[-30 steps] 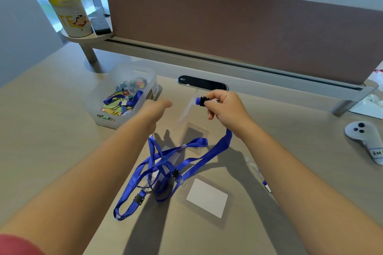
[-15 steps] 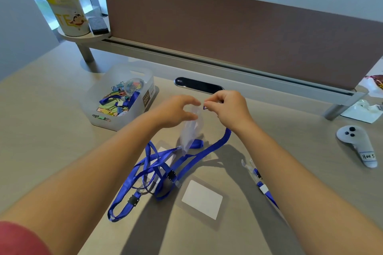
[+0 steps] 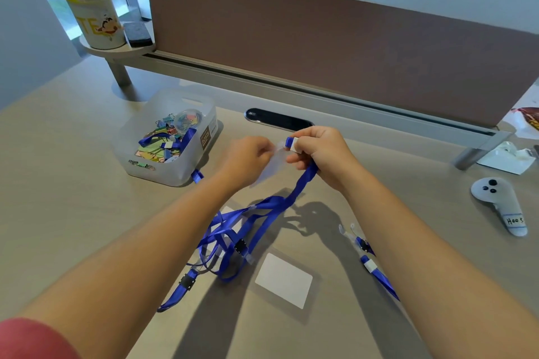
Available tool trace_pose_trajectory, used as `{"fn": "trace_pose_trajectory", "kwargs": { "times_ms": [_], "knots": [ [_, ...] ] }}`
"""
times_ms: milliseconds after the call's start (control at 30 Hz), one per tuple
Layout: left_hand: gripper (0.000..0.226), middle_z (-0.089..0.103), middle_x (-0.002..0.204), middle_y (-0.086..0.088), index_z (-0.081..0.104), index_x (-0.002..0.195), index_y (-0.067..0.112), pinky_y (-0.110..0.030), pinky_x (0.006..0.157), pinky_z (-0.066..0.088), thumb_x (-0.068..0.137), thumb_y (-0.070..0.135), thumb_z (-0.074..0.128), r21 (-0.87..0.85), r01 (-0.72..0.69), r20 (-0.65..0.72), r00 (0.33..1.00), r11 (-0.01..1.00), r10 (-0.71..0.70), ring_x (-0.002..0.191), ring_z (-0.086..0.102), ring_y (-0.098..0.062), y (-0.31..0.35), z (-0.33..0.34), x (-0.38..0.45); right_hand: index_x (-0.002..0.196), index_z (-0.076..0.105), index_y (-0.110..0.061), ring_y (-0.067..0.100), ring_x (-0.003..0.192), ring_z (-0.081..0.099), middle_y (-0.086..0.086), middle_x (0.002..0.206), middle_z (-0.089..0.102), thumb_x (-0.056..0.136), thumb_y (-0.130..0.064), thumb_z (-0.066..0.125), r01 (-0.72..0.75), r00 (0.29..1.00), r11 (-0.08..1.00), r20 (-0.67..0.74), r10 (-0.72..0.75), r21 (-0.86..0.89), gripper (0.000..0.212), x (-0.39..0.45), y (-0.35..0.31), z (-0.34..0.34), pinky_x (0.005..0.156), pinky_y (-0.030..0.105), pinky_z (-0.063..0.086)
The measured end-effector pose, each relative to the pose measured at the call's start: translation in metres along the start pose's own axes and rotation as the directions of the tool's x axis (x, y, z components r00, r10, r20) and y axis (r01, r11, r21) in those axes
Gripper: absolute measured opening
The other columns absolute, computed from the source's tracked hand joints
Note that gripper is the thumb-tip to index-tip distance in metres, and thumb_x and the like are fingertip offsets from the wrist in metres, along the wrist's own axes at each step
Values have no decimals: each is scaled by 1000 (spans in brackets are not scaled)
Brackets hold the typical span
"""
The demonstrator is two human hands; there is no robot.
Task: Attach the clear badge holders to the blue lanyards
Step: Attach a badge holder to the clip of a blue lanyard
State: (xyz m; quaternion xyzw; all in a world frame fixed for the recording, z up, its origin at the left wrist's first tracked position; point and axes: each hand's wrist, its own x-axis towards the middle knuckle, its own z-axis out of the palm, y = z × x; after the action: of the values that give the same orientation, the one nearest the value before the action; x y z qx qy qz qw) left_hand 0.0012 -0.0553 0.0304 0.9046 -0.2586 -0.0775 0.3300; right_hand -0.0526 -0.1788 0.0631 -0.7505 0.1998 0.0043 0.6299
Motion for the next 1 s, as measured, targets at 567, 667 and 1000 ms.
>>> {"fn": "trace_pose_trajectory", "kwargs": {
  "times_ms": [567, 667, 1000],
  "knots": [
    [24, 74, 91, -19, 70, 99, 1, -26, 62, 47, 81, 8, 55, 313, -368, -253, 856, 875, 451, 75, 70, -34, -11, -25, -6, 77, 62, -13, 11, 52, 32, 1, 58, 42, 89, -12, 54, 55, 998, 988, 8, -54, -145, 14, -2, -5, 14, 50, 22, 30],
    [16, 75, 71, -12, 74, 81, 4, -25, 47, 52, 73, 14, 64, 509, -428, -160, 805, 747, 571, 57, 70, -26, -8, -34, -7, 70, 60, -13, 10, 52, 39, 1, 59, 49, 90, -11, 52, 65, 998, 987, 22, -62, -146, 22, -2, -3, 15, 51, 18, 35],
    [23, 70, 55, -3, 73, 62, 11, -17, 40, 45, 50, 20, 89, 678, -538, 174, 779, 501, 602, 44, 62, -15, -1, -45, -5, 60, 60, -11, 9, 54, 42, -4, 61, 54, 91, -7, 46, 198, 980, 920, 62, -188, -337, 34, -3, 1, 22, 56, 20, 39]
  ]
}}
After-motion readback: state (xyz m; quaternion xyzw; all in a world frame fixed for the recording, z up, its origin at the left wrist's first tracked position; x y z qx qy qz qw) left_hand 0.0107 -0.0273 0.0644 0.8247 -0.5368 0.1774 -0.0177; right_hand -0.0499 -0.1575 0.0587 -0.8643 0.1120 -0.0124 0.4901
